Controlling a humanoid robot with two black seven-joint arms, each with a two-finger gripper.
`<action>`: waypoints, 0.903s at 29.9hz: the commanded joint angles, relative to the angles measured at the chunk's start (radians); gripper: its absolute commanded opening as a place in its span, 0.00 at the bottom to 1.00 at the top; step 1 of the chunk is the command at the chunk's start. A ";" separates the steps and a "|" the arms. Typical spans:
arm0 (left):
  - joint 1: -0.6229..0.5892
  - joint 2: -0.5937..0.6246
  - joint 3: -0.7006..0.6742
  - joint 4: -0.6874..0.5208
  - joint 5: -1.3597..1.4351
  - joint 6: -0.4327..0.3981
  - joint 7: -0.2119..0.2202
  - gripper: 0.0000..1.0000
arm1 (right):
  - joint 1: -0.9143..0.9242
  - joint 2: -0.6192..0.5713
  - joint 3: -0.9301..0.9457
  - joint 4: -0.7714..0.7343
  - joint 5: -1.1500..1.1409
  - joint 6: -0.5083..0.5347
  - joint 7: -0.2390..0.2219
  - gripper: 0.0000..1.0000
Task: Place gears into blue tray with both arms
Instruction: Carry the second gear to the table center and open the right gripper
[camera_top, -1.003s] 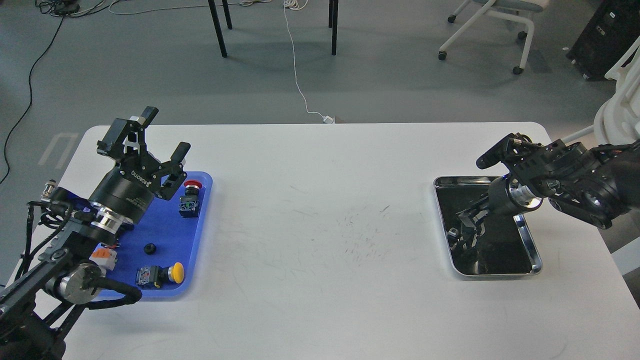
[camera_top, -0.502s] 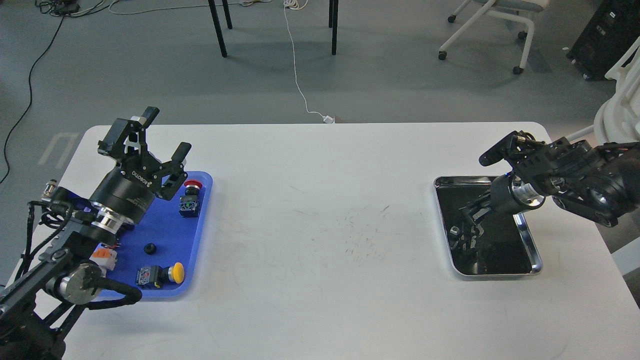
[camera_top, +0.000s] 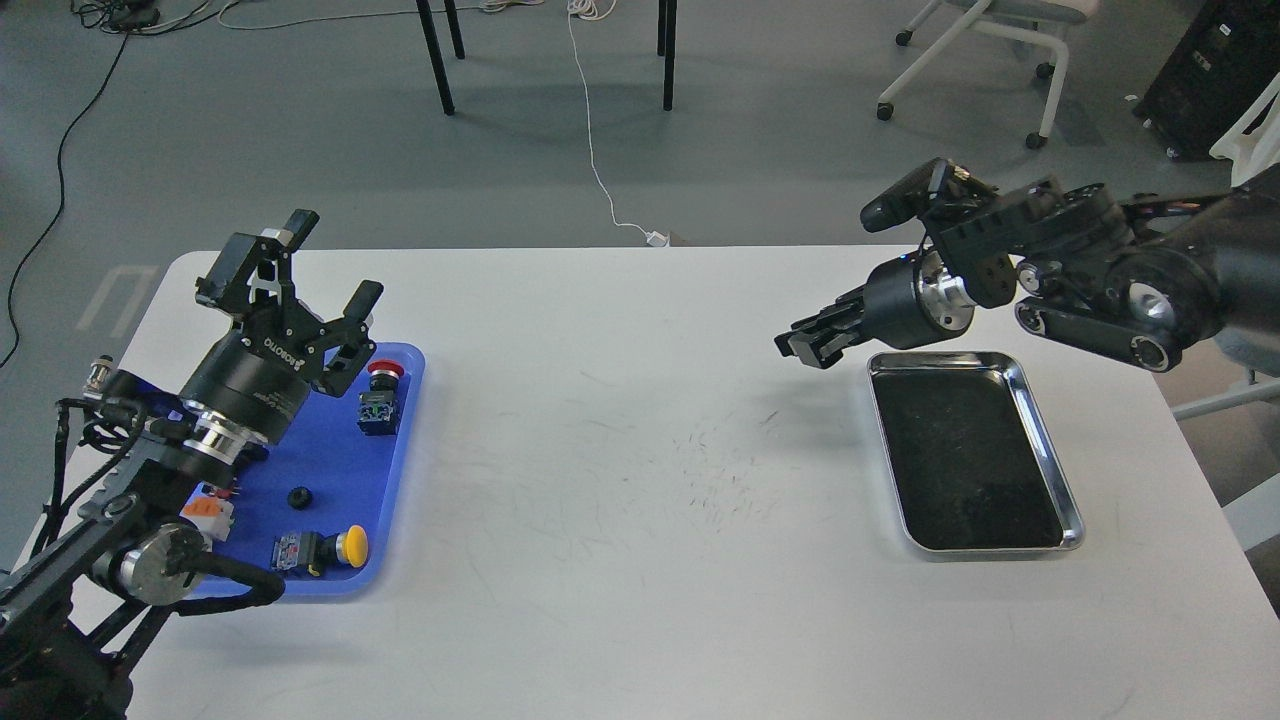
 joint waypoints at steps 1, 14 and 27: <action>0.000 0.002 -0.003 0.000 0.000 0.000 0.000 0.98 | -0.014 0.134 -0.028 -0.035 0.005 -0.032 0.000 0.21; 0.006 0.005 -0.007 0.000 0.000 0.002 0.001 0.98 | -0.110 0.289 -0.134 -0.072 0.005 -0.209 0.000 0.22; 0.006 -0.001 -0.004 0.000 -0.001 0.002 0.001 0.98 | -0.133 0.289 -0.146 -0.073 0.005 -0.213 0.000 0.30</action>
